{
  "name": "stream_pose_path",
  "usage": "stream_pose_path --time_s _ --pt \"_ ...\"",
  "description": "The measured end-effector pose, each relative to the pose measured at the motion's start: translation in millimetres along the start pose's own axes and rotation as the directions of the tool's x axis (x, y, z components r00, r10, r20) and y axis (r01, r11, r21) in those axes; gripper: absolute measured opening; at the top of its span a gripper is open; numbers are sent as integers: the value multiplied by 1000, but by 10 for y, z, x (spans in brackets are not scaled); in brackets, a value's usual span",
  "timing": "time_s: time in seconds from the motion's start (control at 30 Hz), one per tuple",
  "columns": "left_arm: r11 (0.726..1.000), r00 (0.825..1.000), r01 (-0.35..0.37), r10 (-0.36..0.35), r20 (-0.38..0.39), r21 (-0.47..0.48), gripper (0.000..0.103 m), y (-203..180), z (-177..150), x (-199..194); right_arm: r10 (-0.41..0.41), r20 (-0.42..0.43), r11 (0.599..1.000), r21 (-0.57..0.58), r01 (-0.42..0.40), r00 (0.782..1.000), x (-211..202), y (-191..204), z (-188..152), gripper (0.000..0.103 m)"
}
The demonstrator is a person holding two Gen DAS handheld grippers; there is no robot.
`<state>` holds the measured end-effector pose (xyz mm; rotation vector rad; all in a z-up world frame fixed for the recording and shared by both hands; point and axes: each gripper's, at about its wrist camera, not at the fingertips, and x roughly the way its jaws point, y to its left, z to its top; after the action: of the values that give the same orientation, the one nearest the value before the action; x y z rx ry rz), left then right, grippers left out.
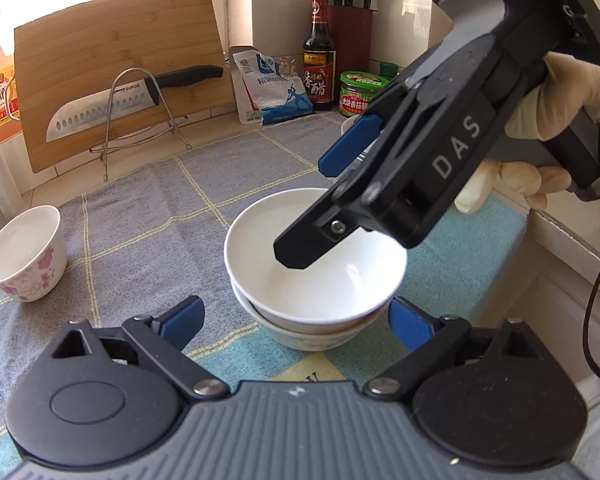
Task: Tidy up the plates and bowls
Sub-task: 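Lift the bowl and lower it into the placed bowl with the right tool, then open the right tool and move it to the pink floral bowl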
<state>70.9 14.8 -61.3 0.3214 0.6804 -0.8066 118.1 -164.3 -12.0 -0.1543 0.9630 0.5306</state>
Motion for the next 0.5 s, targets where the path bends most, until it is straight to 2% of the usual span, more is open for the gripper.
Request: stream_pose_path --time_s 0.33,0.5 --pt "997 998 -65 65 17 -37 99 221 -120 -211 4 2 996 -93 -4 1000 91 238 209 103" --pt "990 992 -124 126 22 -65 99 413 -211 -279 0 7 989 -145 1 1000 195 379 376 103"
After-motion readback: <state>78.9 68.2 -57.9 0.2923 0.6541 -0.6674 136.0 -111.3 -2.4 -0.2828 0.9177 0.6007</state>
